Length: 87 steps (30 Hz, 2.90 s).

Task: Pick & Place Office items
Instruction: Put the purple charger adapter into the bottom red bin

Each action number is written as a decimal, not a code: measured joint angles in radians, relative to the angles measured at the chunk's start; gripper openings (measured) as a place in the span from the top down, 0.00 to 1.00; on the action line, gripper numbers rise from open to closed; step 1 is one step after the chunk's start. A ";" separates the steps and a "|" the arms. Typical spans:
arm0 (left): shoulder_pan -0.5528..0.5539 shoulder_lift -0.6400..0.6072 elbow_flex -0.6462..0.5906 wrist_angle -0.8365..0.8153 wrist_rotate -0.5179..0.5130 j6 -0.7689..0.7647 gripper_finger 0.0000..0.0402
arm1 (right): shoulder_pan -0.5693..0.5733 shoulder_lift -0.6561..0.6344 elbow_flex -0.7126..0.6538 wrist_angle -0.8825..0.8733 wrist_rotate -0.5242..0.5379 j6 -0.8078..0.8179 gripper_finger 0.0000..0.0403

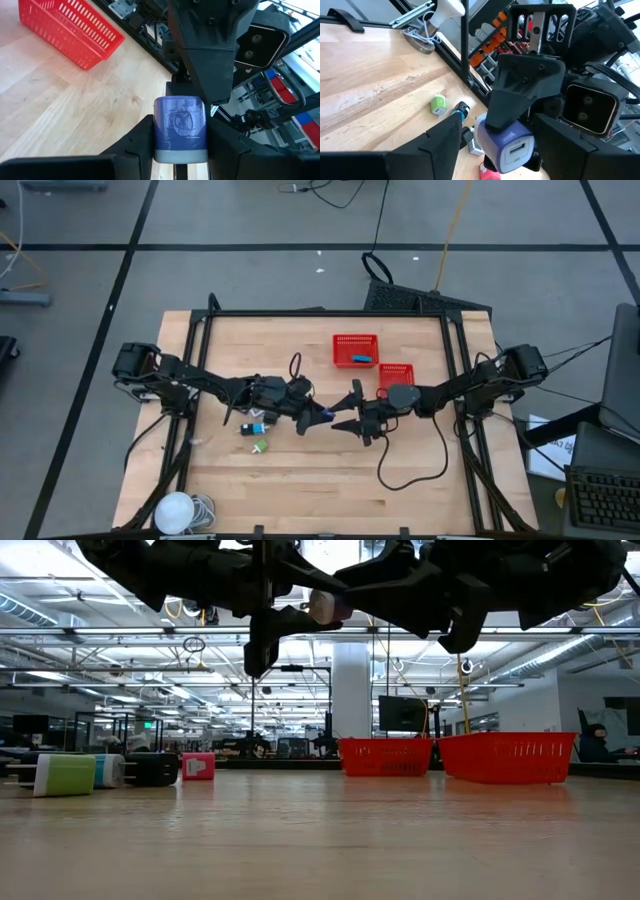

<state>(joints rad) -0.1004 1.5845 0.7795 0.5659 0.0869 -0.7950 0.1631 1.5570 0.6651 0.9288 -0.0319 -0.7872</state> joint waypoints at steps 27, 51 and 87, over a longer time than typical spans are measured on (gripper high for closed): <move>-0.014 0.000 0.095 -0.168 -0.031 0.066 0.66 | 0.000 0.000 -0.001 0.001 0.005 0.016 0.52; 0.008 -0.039 0.094 -0.166 0.061 0.114 0.42 | 0.001 -0.002 0.000 -0.057 0.019 0.013 0.69; 0.085 -0.195 0.081 -0.414 0.007 0.602 0.24 | -0.166 -0.498 -0.202 -0.420 0.055 0.443 0.69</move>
<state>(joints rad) -0.0157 1.3891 0.8605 0.1520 0.0935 -0.1926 -0.0029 1.0592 0.4634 0.5092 0.0235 -0.3442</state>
